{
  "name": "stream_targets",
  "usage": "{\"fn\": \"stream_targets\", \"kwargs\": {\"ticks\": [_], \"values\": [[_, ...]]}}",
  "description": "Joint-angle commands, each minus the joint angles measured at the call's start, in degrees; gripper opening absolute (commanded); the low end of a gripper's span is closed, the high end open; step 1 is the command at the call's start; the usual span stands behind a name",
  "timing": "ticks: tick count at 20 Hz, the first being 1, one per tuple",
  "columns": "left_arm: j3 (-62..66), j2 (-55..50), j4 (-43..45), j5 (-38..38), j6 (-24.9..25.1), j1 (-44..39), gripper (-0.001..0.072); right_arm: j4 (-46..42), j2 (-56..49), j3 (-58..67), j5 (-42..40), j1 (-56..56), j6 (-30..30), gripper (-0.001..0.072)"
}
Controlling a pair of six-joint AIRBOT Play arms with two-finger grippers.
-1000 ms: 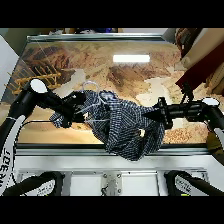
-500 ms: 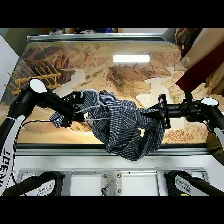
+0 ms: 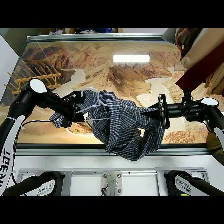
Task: Fold the clothes and pants, and hang the long-sleeved shirts on hangers.
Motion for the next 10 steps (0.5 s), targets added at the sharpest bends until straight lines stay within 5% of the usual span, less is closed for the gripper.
{"fn": "stream_targets", "kwargs": {"ticks": [1,2,10], "values": [[0.0,0.0,0.3,0.3,-6.4,0.0,0.0203,0.0,0.0,0.0,0.1,0.0,0.3,0.0018],[0.0,0.0,0.3,0.9,-10.5,0.0,0.0394,0.0,0.0,0.0,0.0,0.0,0.8,0.0018],[0.0,0.9,0.2,3.6,-27.6,4.0,0.0412,0.7,0.1,0.0,0.0,-0.1,4.9,0.0017]]}}
